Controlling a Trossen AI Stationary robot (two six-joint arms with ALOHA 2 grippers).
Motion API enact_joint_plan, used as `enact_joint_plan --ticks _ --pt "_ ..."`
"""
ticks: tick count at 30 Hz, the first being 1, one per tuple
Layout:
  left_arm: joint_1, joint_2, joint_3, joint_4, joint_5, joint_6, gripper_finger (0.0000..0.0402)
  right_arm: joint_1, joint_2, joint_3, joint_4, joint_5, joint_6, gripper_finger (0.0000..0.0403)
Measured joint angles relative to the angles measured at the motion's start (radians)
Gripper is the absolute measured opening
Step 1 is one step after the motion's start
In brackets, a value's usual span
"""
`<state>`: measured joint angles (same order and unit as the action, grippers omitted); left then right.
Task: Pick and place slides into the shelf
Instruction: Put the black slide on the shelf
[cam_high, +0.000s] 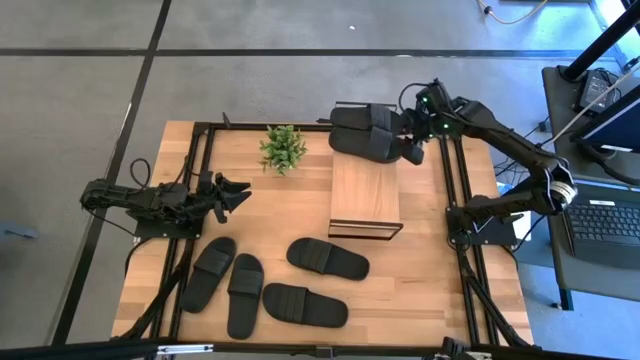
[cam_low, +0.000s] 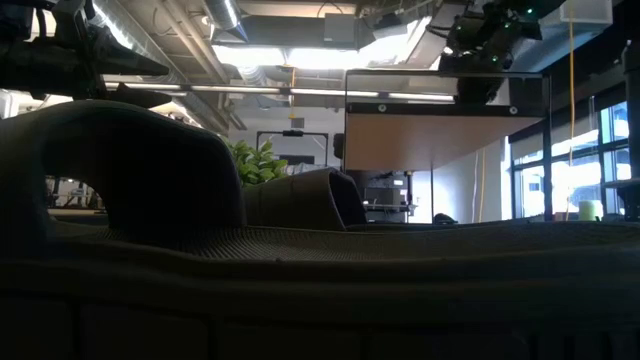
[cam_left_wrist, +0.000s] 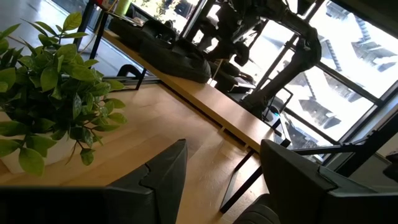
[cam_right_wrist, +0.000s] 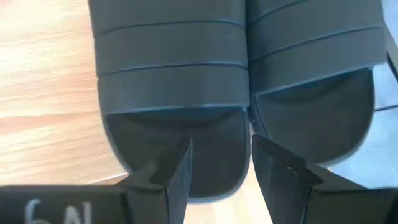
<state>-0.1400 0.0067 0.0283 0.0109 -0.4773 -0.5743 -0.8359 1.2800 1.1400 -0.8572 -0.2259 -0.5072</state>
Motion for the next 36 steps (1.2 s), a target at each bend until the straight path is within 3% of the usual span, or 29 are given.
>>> enact_joint_plan --ticks 11,36 --pt "0.0 0.0 0.0 0.0 0.0 0.0 0.0195 0.016 0.059 0.0 0.04 0.009 0.009 0.0167" --pt "0.0 0.0 0.0 0.0 0.0 0.0 0.0195 0.016 0.058 -0.002 0.096 0.008 0.057 0.0167"
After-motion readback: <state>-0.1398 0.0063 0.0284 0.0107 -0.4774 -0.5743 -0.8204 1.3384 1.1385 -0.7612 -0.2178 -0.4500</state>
